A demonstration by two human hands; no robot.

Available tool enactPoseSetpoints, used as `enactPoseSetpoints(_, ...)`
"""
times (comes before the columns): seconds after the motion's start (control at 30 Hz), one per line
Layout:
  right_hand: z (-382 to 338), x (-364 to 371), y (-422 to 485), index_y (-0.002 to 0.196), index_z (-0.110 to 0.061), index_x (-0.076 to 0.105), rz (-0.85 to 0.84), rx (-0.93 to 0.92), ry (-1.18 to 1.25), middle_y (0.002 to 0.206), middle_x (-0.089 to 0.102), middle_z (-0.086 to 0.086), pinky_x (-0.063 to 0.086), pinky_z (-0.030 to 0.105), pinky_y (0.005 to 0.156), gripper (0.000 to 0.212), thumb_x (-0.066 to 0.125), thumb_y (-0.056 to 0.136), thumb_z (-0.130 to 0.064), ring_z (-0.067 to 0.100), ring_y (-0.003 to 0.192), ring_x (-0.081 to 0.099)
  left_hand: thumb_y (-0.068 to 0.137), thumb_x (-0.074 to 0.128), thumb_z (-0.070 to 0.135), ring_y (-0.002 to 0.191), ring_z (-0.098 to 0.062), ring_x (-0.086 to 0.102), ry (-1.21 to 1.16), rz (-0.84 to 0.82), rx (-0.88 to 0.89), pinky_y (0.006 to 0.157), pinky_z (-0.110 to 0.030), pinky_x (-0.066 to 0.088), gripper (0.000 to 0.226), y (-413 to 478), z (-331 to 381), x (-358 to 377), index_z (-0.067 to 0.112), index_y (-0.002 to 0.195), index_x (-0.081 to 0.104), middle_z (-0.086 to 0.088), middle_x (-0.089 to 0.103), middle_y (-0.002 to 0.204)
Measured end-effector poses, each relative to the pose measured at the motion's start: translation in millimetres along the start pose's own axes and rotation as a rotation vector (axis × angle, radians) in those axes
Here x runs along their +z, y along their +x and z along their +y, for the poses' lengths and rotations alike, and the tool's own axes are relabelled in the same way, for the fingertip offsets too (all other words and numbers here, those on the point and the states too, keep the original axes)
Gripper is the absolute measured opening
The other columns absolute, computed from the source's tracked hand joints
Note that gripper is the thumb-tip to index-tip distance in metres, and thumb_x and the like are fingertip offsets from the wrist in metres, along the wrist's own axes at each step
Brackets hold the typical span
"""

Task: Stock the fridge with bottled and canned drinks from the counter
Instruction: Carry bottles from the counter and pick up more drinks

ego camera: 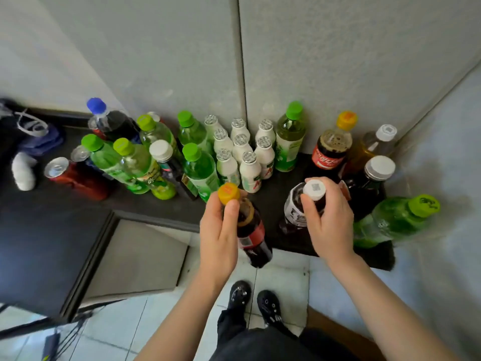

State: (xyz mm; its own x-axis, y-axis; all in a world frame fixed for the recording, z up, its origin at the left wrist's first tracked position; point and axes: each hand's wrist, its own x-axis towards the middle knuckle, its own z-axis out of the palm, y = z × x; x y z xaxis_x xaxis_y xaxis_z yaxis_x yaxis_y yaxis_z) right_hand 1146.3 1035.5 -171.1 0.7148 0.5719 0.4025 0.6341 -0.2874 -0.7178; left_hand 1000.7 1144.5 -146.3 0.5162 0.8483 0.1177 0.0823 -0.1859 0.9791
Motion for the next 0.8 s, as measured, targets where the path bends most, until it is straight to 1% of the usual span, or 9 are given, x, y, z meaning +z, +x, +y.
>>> enactPoseSetpoints(0.07,-11,12,-4,0.111,-0.002,0.056,-0.033,-0.054,0.065,0.104,0.056,-0.003,0.037,0.016,0.086,0.038,0.046,0.093,-0.033,0.012,0.098,0.053,0.09,0.04,0.042,0.09,-0.007,0.059,-0.024,0.064,-0.064,0.082,-0.018,0.046,0.025,-18,4,-17,0.031,0.097,0.062,0.014,0.064,0.094)
enactPoseSetpoints(0.13,-27,27,-14,0.112,-0.007,0.054,-0.11,-0.09,0.16,0.104,0.053,-0.006,0.038,0.017,0.087,0.032,0.048,0.092,-0.032,0.013,0.097,0.054,0.091,0.042,0.041,0.089,-0.005,0.059,-0.018,0.176,-0.143,0.081,-0.016,0.045,0.022,-37,5,-37,0.037,0.093,0.064,0.013,0.065,0.092)
enactPoseSetpoints(0.17,-37,35,-21,0.113,-0.011,0.052,-0.155,-0.096,0.214,0.105,0.053,-0.005,0.039,0.018,0.087,0.03,0.049,0.092,-0.031,0.013,0.097,0.054,0.09,0.042,0.041,0.088,-0.006,0.058,0.002,0.238,-0.171,0.08,-0.016,0.045,0.024,-47,5,-49,0.033,0.093,0.064,0.01,0.065,0.092)
enactPoseSetpoints(0.23,-55,50,-34,0.115,-0.018,0.048,-0.265,-0.112,0.304,0.106,0.055,-0.004,0.04,0.018,0.089,0.028,0.05,0.091,-0.031,0.012,0.097,0.054,0.091,0.038,0.04,0.086,-0.012,0.058,0.042,0.347,-0.217,0.078,-0.017,0.045,0.036,-67,2,-74,0.015,0.093,0.063,0.002,0.064,0.091)
enactPoseSetpoints(0.3,-70,64,-49,0.115,-0.018,0.049,-0.402,-0.136,0.356,0.106,0.055,-0.004,0.042,0.019,0.088,0.029,0.049,0.091,-0.034,0.013,0.098,0.055,0.094,0.036,0.034,0.084,-0.006,0.059,0.066,0.473,-0.27,0.075,-0.012,0.044,0.038,-91,0,-98,0.006,0.093,0.062,0.005,0.064,0.089)
enactPoseSetpoints(0.4,-95,90,-72,0.11,-0.017,0.051,-0.637,-0.171,0.382,0.1,0.055,-0.005,0.046,0.026,0.081,0.029,0.053,0.09,-0.038,0.016,0.093,0.056,0.099,0.035,0.029,0.081,0.006,0.057,0.09,0.696,-0.353,0.071,-0.003,0.041,0.035,-132,-6,-131,0.011,0.093,0.063,0.015,0.064,0.084)
enactPoseSetpoints(0.57,-139,125,-119,0.106,-0.021,0.049,-0.951,-0.294,0.391,0.096,0.056,-0.003,0.05,0.042,0.077,0.029,0.05,0.09,-0.045,0.02,0.089,0.055,0.093,0.034,0.038,0.082,-0.006,0.06,0.041,0.963,-0.445,0.072,-0.013,0.047,0.041,-212,-15,-178,0.009,0.092,0.063,0.006,0.067,0.089)
enactPoseSetpoints(0.7,-179,145,-173,0.107,-0.021,0.05,-1.119,-0.381,0.414,0.099,0.057,-0.004,0.049,0.045,0.08,0.028,0.052,0.09,-0.044,0.02,0.092,0.056,0.099,0.037,0.038,0.086,-0.002,0.059,-0.003,1.191,-0.523,0.075,-0.009,0.045,0.036,-287,-28,-203,0.012,0.096,0.062,0.01,0.067,0.091)
enactPoseSetpoints(0.8,-218,156,-225,0.105,-0.024,0.052,-1.226,-0.475,0.433,0.098,0.059,-0.005,0.048,0.04,0.081,0.027,0.053,0.087,-0.044,0.019,0.093,0.056,0.101,0.036,0.034,0.087,-0.001,0.059,-0.029,1.325,-0.557,0.075,-0.008,0.044,0.035,-345,-33,-223,0.011,0.097,0.062,0.013,0.067,0.09)
